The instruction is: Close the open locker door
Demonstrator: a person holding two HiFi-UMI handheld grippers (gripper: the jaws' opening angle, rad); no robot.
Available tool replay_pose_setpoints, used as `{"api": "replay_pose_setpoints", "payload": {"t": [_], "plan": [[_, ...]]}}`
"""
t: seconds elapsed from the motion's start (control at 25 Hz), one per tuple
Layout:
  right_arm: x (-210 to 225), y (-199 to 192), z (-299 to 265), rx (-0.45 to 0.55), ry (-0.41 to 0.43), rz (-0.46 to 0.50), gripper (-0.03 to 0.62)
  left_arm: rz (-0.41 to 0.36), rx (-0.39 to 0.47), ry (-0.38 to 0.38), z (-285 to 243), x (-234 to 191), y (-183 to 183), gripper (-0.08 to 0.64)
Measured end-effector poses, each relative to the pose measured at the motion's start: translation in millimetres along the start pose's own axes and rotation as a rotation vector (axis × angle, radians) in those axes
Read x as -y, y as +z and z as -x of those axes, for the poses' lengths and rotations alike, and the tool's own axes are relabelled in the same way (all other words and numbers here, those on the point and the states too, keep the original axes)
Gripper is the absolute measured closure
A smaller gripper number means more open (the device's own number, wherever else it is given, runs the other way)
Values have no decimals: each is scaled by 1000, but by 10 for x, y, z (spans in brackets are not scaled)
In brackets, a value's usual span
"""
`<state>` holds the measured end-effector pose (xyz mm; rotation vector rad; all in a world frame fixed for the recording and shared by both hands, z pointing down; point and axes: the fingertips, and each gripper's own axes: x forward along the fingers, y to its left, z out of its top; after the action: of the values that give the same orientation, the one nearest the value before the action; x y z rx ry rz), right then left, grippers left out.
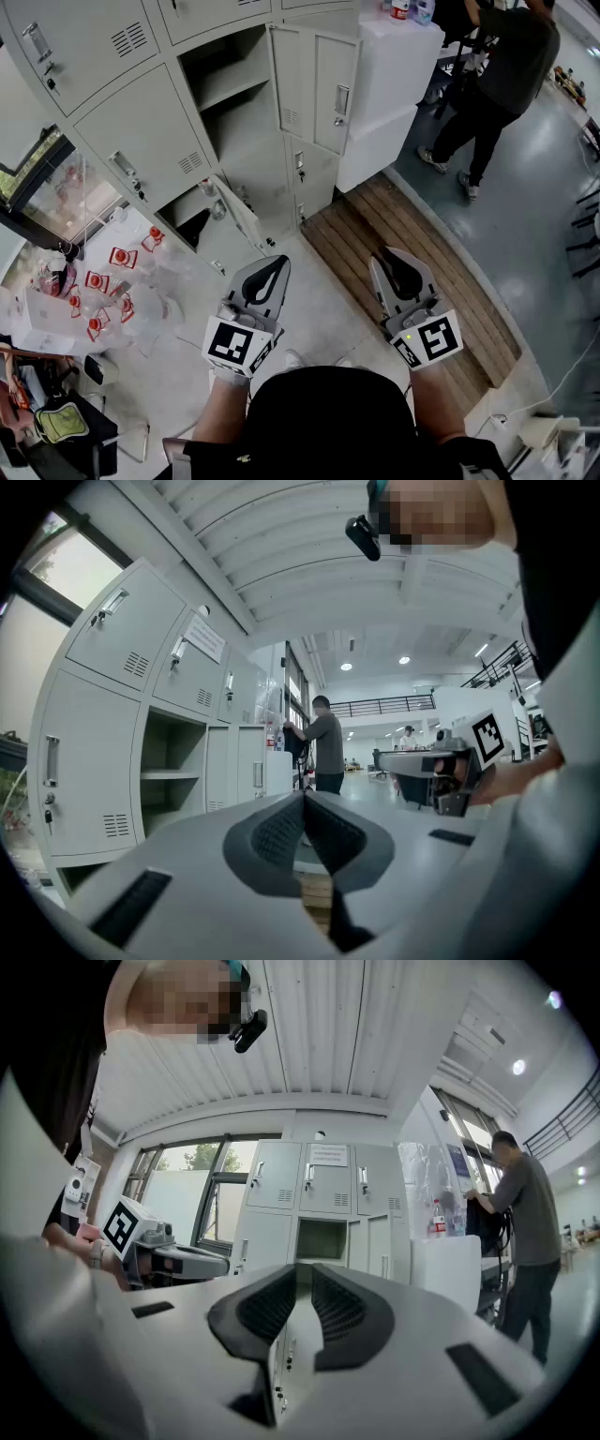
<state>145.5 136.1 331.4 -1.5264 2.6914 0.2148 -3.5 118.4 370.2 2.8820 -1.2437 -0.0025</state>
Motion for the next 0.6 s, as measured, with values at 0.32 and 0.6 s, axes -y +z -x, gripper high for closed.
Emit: {"api": "replay_pose_setpoints", "payload": {"t": [0.32, 0.6], "plan": [[-194, -80, -264, -10, -12, -8, 523, 13, 2, -11, 95, -352, -19, 538], [-362, -95, -538, -5, -31, 2, 523, 37, -8, -20, 173, -764, -139, 538]]}}
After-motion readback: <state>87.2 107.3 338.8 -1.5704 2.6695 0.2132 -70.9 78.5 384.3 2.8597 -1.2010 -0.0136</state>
